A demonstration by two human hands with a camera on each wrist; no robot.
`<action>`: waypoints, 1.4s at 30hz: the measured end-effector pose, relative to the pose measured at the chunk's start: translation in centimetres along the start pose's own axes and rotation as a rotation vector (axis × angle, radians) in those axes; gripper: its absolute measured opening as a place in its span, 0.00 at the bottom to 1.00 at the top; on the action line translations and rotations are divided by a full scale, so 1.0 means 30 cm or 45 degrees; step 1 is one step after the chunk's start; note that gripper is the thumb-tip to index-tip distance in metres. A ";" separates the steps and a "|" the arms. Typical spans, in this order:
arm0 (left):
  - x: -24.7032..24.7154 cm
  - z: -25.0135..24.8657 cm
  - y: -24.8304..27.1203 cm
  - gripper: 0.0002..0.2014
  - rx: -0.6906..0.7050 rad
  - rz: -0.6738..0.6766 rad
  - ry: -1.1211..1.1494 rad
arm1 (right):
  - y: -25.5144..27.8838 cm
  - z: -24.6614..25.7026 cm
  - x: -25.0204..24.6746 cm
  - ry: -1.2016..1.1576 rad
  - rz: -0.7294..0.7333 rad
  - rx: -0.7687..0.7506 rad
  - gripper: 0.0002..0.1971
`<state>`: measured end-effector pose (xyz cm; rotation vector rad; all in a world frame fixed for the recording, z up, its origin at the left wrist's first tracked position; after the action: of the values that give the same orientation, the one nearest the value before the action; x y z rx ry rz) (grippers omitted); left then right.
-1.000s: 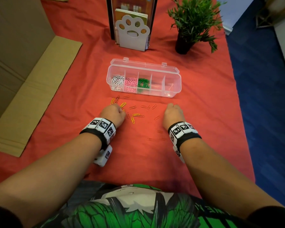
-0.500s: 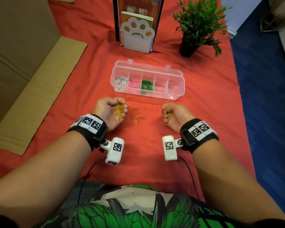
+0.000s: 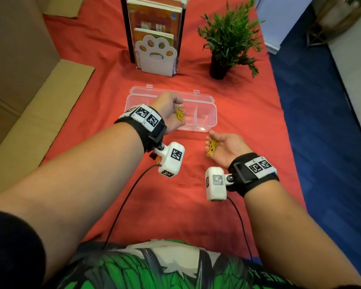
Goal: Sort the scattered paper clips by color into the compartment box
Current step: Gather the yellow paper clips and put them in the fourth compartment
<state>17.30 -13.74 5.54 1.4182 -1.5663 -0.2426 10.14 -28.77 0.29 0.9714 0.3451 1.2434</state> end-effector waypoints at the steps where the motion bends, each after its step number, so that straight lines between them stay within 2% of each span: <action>1: 0.008 -0.004 -0.017 0.07 0.015 -0.031 0.020 | 0.003 0.007 -0.016 0.036 -0.018 -0.027 0.13; 4: 0.006 -0.008 -0.056 0.07 0.052 -0.129 0.040 | 0.012 0.025 -0.045 0.122 -0.064 -0.114 0.15; 7: 0.008 -0.012 -0.060 0.08 0.081 -0.147 0.018 | 0.020 0.052 -0.033 0.221 -0.098 -0.229 0.15; 12: -0.028 -0.037 -0.028 0.09 0.255 -0.160 -0.127 | -0.011 0.147 0.060 0.467 -0.233 -0.477 0.17; 16: -0.164 -0.049 0.008 0.11 0.388 -0.279 -0.396 | -0.053 0.230 0.180 0.628 -0.296 -0.628 0.19; 19: -0.298 -0.053 0.058 0.07 0.514 -0.476 -0.695 | -0.105 0.236 0.243 0.936 -0.364 -0.660 0.16; 22: -0.420 -0.068 0.113 0.10 0.616 -0.612 -1.026 | -0.063 0.212 0.296 1.244 -0.389 -0.670 0.21; 25: -0.509 -0.079 0.152 0.11 0.647 -0.710 -1.272 | 0.008 0.200 0.330 1.397 -0.509 -0.845 0.19; 26: -0.531 -0.076 0.157 0.11 0.630 -0.735 -1.335 | 0.015 0.179 0.348 1.415 -0.481 -0.880 0.16; 28: -0.559 -0.067 0.158 0.10 0.596 -0.775 -1.426 | 0.001 0.096 0.379 1.506 -0.310 -0.811 0.14; 31: -0.566 -0.052 0.149 0.10 0.558 -0.778 -1.503 | -0.026 -0.063 0.394 1.934 -0.087 -0.661 0.14; 33: -0.557 -0.043 0.133 0.10 0.573 -0.757 -1.530 | -0.043 -0.145 0.390 2.211 -0.028 -0.668 0.14; 35: -0.542 -0.036 0.109 0.11 0.600 -0.732 -1.540 | -0.053 -0.195 0.392 2.368 -0.015 -0.737 0.16; 39: -0.507 -0.020 0.062 0.14 0.672 -0.634 -1.643 | -0.046 -0.236 0.397 2.550 -0.109 -0.941 0.17; 42: -0.505 -0.014 0.040 0.13 0.680 -0.606 -1.760 | -0.045 -0.248 0.394 2.622 -0.103 -0.959 0.16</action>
<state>14.53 -0.37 -1.12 2.2294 -2.4208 -1.4068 9.75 -14.90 -1.83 -1.2574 1.2824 1.6711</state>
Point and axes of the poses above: each hand's wrist, its own y-axis away from the middle knuckle, its own x-axis out of the palm, z = x × y, the point moved 5 cm from there along -y, towards the middle knuckle, and after that the axes turned 9 degrees about y, right-handed, at the moved point
